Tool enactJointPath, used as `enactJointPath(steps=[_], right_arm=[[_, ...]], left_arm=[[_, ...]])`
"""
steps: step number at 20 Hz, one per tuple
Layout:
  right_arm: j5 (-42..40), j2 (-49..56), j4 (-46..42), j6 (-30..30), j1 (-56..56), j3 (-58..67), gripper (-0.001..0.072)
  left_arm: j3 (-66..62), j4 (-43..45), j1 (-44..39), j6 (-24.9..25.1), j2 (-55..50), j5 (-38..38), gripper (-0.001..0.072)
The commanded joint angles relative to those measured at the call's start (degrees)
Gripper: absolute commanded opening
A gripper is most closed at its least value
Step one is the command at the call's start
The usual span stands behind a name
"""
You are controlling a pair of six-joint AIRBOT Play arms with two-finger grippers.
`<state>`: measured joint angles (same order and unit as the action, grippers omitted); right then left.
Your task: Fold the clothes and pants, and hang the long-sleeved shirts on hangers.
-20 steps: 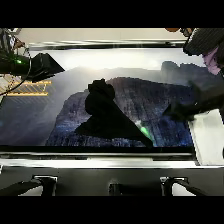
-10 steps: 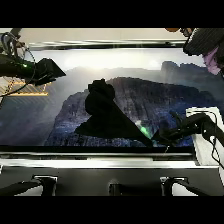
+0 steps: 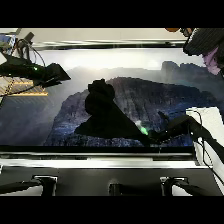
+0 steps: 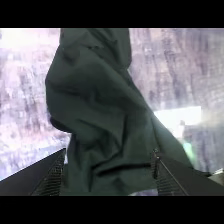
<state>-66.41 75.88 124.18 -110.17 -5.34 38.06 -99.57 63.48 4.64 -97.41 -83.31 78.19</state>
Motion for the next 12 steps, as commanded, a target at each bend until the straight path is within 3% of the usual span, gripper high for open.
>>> enactJointPath(steps=[1, 6, 9, 12], right_arm=[[-1.4, -2.6, -0.9, 1.6, 1.1, 0.0, 0.0028], [-9.0, -9.7, 0.1, 4.0, 1.1, -0.1, 0.0029], [-10.9, -12.9, 0.1, 6.0, 1.1, 0.0, 0.0029], [-11.7, -14.6, 0.1, 8.7, 1.1, -0.1, 0.0029]], left_arm=[[0.9, -0.1, 0.0, 4.3, -4.9, -5.2, 0.0606], [1.4, -10.3, 0.0, 11.5, -19.5, -17.6, 0.0606], [1.3, -14.5, 0.0, 13.0, -26.8, -22.7, 0.0606], [1.2, -21.6, -0.3, 19.0, -30.8, -26.1, 0.0606]])
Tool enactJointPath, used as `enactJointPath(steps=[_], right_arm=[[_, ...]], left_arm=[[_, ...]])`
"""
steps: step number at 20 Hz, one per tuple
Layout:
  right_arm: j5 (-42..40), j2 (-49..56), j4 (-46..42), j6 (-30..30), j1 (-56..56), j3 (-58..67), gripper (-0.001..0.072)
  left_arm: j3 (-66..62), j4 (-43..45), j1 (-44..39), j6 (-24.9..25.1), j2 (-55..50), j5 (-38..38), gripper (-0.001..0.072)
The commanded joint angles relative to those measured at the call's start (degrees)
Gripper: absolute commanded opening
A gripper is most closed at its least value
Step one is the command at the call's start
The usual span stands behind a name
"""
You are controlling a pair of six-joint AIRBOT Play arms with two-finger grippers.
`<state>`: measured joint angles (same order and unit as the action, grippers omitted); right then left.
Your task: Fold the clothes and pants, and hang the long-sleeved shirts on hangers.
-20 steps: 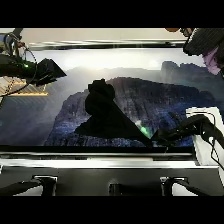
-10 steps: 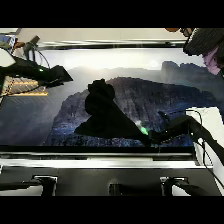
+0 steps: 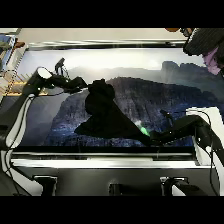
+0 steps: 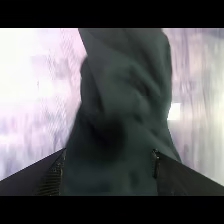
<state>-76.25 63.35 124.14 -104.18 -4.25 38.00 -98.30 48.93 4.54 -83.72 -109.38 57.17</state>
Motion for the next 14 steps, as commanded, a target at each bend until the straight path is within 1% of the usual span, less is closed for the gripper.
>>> enactJointPath(steps=[1, 4, 5, 6, 7, 8, 11, 14], right_arm=[[-1.9, -2.4, 0.2, 3.5, 0.0, 0.0, 0.0029], [-1.9, -2.9, 0.3, 5.3, 0.0, 0.0, 0.0029], [-1.9, -2.9, 0.5, 5.7, 0.0, 0.0, 0.0029], [-1.7, -2.9, 0.7, 5.7, 0.0, 0.0, 0.0029], [-1.6, -2.9, 1.0, 5.7, 0.0, 0.0, 0.0029], [-1.4, -2.9, 1.2, 5.7, 0.0, 0.0, 0.0029], [1.0, -4.4, 0.8, 5.7, 0.0, 1.4, 0.0028], [2.8, -5.1, -1.0, 6.1, 0.0, 10.3, 0.0028]], left_arm=[[0.0, -7.7, -0.5, 5.8, -5.5, -6.8, 0.0606], [-0.1, -8.8, -2.0, 5.8, -7.0, -11.6, 0.0605], [-0.1, -9.4, -2.6, 5.8, -7.5, -12.3, 0.059], [-0.2, -10.0, -3.1, 5.8, -7.8, -12.3, 0.0513], [-0.2, -10.3, -3.6, 5.8, -7.9, -12.1, 0.0238], [-0.4, -11.0, -3.7, 5.7, -7.6, -11.7, 0.0023], [-3.8, -11.6, -1.9, 5.7, -5.0, -9.0, 0.0018], [-8.9, -10.4, 2.2, 5.7, 1.1, -4.5, 0.0017]])
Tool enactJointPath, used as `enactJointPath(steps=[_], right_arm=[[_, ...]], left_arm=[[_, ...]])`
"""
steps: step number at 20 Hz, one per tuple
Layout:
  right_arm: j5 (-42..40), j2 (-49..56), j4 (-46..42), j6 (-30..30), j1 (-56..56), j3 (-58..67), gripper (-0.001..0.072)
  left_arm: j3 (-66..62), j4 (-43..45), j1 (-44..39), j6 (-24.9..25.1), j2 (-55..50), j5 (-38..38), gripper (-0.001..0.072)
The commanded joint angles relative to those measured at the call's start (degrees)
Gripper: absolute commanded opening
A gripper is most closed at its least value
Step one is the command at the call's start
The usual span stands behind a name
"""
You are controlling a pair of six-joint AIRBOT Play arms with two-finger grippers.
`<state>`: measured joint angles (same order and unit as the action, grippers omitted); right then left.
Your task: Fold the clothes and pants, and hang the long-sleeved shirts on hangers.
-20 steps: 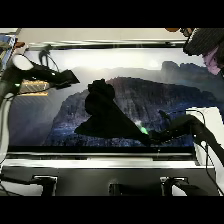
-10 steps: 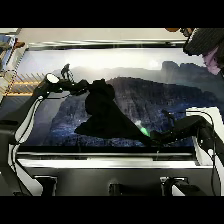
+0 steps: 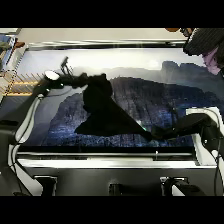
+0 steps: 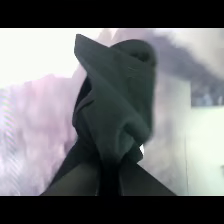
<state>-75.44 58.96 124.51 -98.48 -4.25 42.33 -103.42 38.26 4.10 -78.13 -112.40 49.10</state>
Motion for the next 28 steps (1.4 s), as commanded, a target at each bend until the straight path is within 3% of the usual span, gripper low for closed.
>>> enactJointPath(steps=[1, 6, 9, 13, 17, 19, 23, 25, 28], right_arm=[[2.1, -0.7, -2.2, 0.4, 0.0, 10.4, 0.0027], [1.9, -1.1, -10.4, 0.4, 0.0, 39.9, 0.0028], [1.9, -2.5, -12.7, 0.3, 0.0, 56.3, 0.0028], [1.6, -6.4, -12.7, 0.4, 0.0, 69.5, 0.0028], [-0.5, -9.6, -13.9, 5.1, 0.0, 72.9, 0.0028], [-5.4, -8.5, -14.2, 9.0, 0.0, 72.9, 0.0029], [-20.1, 1.3, -13.6, 15.6, 0.0, 72.8, 0.0029], [-24.9, 8.8, -11.3, 15.8, 0.0, 72.1, 0.0029], [-22.3, 20.5, -9.7, 15.0, 0.2, 68.6, 0.0029]], left_arm=[[-5.9, 1.5, 4.1, 0.1, 6.9, 5.2, 0.0017], [-13.4, 17.8, 8.5, -9.2, 23.2, 9.0, 0.0017], [-13.4, 24.4, 9.9, -11.1, 34.9, 11.1, 0.0017], [-13.4, 29.4, 10.1, -16.4, 46.4, 21.6, 0.0018], [-13.3, 29.3, 10.1, -20.6, 50.7, 34.3, 0.0018], [-12.0, 29.3, 10.1, -22.0, 50.7, 37.8, 0.0018], [-0.2, 29.3, 6.9, -22.6, 49.8, 37.9, 0.0019], [8.8, 29.3, 3.5, -22.6, 47.8, 37.4, 0.0019], [24.5, 29.3, -1.9, -22.7, 43.3, 27.3, 0.0019]])
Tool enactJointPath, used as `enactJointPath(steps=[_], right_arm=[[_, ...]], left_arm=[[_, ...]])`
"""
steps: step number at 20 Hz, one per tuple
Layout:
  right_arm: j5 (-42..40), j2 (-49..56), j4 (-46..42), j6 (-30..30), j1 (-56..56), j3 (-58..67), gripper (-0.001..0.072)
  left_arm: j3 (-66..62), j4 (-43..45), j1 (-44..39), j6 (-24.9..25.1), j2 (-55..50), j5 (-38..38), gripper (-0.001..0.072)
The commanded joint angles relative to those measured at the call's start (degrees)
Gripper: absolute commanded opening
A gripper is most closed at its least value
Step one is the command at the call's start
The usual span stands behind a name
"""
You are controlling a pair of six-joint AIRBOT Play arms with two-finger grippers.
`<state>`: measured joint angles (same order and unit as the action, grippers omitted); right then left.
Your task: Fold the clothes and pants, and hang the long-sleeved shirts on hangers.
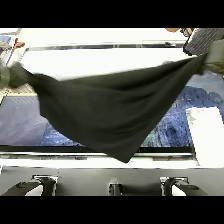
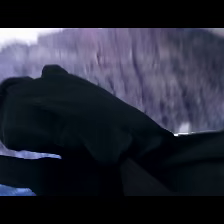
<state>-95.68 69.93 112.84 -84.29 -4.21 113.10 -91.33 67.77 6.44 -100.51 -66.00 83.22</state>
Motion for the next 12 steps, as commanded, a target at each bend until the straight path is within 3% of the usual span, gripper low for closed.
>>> enactJointPath(steps=[1, 4, 6, 12], right_arm=[[0.7, 13.8, 1.6, -0.2, 0.2, -3.4, 0.0029], [10.7, 27.1, 1.9, -0.5, 0.2, -3.9, 0.0029], [17.9, 34.9, 3.7, 1.2, 0.2, -3.9, 0.0029], [30.0, 44.2, 9.9, 1.2, 0.2, -3.9, 0.004]], left_arm=[[16.8, -0.2, -5.6, -0.5, -5.0, -12.5, 0.0018], [24.2, -0.2, -8.5, -2.2, -14.0, -28.3, 0.0018], [23.9, -1.6, -9.8, -2.0, -21.1, -33.2, 0.0018], [22.3, -7.4, -10.4, -1.9, -30.4, -36.8, 0.0021]])
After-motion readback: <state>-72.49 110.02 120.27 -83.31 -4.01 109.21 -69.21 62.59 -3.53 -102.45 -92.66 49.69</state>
